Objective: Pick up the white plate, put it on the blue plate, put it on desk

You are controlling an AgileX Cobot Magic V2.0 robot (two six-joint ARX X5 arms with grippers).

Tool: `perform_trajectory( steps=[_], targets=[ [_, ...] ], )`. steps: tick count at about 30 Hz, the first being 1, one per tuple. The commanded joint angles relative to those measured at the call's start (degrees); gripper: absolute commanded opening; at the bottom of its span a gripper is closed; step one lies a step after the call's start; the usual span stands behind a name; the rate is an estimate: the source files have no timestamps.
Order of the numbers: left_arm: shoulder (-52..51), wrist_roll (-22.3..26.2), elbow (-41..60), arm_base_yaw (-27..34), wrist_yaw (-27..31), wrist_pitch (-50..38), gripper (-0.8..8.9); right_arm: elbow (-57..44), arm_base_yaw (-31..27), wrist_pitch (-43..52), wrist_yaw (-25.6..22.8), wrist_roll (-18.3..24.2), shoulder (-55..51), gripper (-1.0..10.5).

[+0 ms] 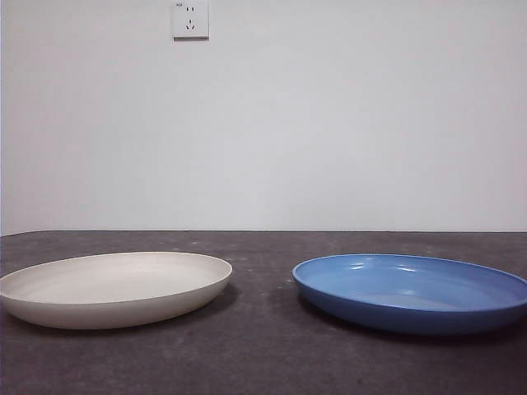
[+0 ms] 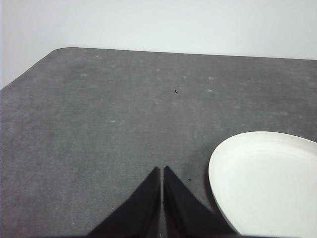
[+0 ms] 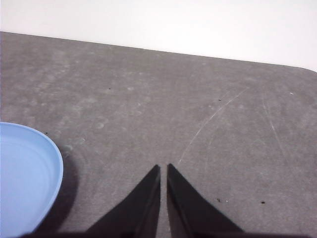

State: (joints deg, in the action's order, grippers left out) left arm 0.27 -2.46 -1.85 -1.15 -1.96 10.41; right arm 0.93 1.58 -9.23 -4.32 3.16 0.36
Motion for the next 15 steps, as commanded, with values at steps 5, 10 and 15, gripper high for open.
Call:
perform_trajectory(
  steps=[5, 10, 15],
  targets=[
    [-0.1, -4.2, 1.2, 0.0, -0.9, -0.1, 0.11, -0.3, 0.1, 1.3, 2.2, -6.4, -0.2, 0.2],
    [0.0, -8.7, -1.1, 0.0, -0.9, -0.7, 0.11, 0.6, 0.1, 1.2, 7.3, -15.4, -0.1, 0.1],
    [1.9, -12.7, -5.9, -0.3, -0.9, -1.5, 0.11, 5.3, 0.2, 1.0, 7.4, -22.6, 2.0, 0.1]
  ],
)
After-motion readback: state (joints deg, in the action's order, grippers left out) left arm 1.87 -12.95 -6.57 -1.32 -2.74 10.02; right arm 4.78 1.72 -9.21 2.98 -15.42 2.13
